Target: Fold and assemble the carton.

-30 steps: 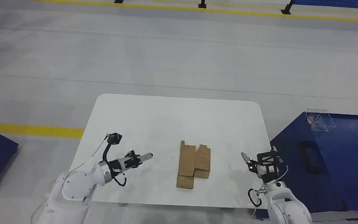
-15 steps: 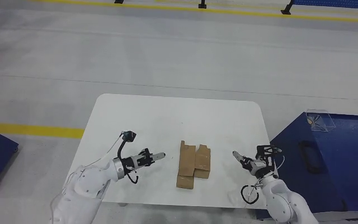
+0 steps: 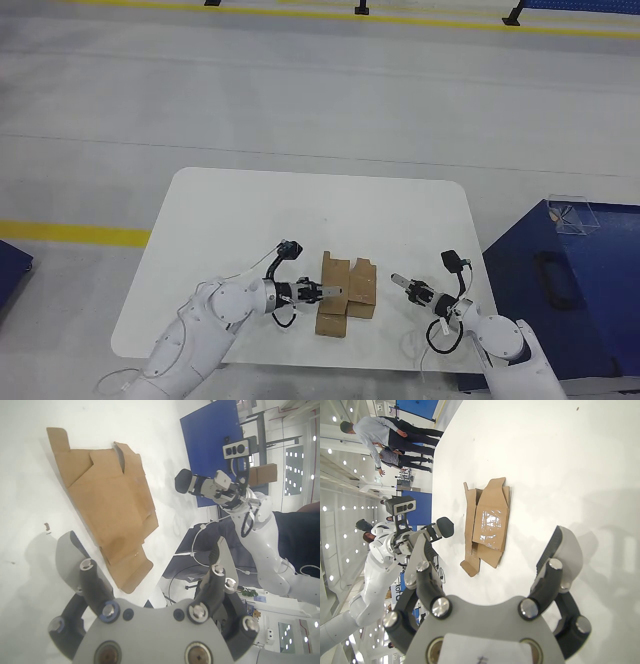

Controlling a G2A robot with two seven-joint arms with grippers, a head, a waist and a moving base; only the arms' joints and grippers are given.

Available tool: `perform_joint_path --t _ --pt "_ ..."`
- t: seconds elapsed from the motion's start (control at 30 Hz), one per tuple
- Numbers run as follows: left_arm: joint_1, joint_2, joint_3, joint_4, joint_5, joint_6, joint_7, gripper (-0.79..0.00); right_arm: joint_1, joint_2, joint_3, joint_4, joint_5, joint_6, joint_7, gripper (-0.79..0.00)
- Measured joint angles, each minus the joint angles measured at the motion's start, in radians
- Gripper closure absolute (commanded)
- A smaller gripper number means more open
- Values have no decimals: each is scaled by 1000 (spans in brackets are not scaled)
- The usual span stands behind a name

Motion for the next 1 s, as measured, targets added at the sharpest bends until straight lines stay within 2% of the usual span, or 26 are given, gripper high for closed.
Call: perform_joint_path --t 0.1,0.13,0.23,0.33,0.4,0.43,0.47,0.57,1.0 --pt "-33 -22 36 69 -26 -10 5 -736 0 0 0 0 0 1 0 -785" --pt "-43 -31 50 92 -30 -11 13 -699 0 0 0 0 0 1 0 -785" --pt "-65 -53 78 146 -60 8 11 -656 0 0 0 0 0 1 0 -785" --pt "-90 -73 96 200 -107 31 -8 -659 0 0 0 0 0 1 0 -785" --pt "-103 -85 106 228 -130 33 -19 -600 0 0 0 0 0 0 0 -785" --pt "-110 -92 113 245 -138 30 -23 -526 0 0 0 0 0 0 0 -785" --pt "-115 -97 118 256 -144 25 -26 -382 0 0 0 0 0 0 0 -785" --pt "-128 -114 130 291 -172 18 -34 -357 0 0 0 0 0 0 0 -785" --pt "-181 -189 162 466 -296 22 -86 -351 0 0 0 0 0 0 0 -785"
